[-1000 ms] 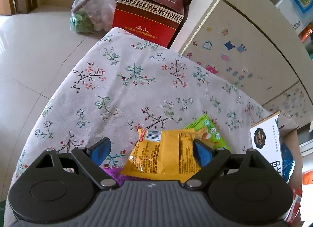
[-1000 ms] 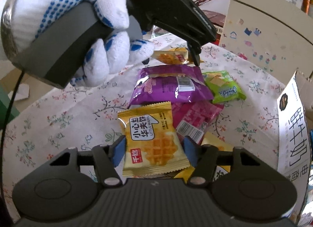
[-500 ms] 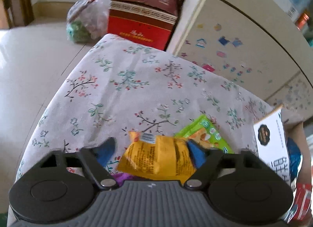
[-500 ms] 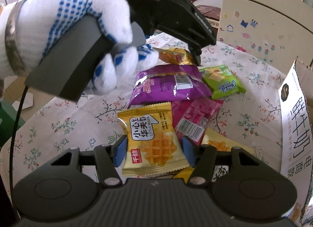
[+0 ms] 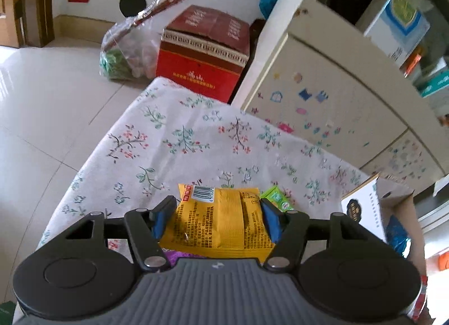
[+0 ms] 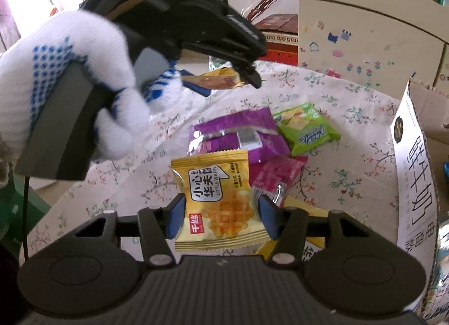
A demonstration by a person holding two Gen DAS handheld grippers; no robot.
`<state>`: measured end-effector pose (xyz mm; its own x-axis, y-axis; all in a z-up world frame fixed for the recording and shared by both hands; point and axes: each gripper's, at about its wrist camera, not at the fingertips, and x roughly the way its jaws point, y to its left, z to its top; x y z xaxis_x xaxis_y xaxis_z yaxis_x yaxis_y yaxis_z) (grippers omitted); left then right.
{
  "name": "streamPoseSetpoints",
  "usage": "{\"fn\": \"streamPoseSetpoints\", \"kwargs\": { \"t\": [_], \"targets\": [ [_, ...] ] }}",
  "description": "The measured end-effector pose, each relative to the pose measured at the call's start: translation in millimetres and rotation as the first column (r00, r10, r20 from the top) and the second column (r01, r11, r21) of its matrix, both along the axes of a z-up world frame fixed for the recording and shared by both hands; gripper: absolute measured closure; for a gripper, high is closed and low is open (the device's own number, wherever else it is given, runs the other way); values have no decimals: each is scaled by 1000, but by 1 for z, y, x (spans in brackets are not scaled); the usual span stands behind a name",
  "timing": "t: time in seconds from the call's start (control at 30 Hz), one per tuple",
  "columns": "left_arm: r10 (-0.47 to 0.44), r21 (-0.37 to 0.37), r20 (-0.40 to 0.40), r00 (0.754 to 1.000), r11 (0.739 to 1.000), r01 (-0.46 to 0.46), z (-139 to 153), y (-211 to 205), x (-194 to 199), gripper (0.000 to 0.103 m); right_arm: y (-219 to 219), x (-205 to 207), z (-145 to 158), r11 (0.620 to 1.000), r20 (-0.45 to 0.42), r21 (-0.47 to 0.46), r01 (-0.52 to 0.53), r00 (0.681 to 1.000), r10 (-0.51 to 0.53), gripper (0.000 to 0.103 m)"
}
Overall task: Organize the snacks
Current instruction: 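Close the left tool on the yellow bag while the right tool grasps the yellow waffle packet, then lift and carry both held yellow packets over the cardboard box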
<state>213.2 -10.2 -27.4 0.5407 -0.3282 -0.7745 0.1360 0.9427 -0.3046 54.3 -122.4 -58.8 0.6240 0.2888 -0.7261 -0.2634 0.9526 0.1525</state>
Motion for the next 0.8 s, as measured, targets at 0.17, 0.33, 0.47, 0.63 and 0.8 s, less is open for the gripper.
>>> {"fn": "streamPoseSetpoints", "kwargs": {
  "t": [0.17, 0.33, 0.47, 0.63, 0.8],
  "targets": [
    [12, -3, 44, 999, 1000, -12, 17, 8, -13, 34, -5, -2, 11, 1000, 28, 23, 14, 999, -15, 47],
    [29, -18, 71, 997, 999, -28, 31, 19, -28, 34, -12, -4, 27, 998, 62, 48, 32, 997, -35, 47],
    [44, -29, 95, 994, 999, -42, 42, 24, -39, 34, -20, -8, 41, 996, 97, 67, 57, 993, -64, 47],
    [45, -43, 111, 993, 998, -41, 53, 20, -48, 34, -34, -14, 58, 991, 128, 86, 99, 986, -109, 47],
    [18, -49, 116, 993, 999, -12, 60, 7, -53, 34, -53, -20, 78, 983, 165, 109, 149, 972, -166, 47]
  ]
}}
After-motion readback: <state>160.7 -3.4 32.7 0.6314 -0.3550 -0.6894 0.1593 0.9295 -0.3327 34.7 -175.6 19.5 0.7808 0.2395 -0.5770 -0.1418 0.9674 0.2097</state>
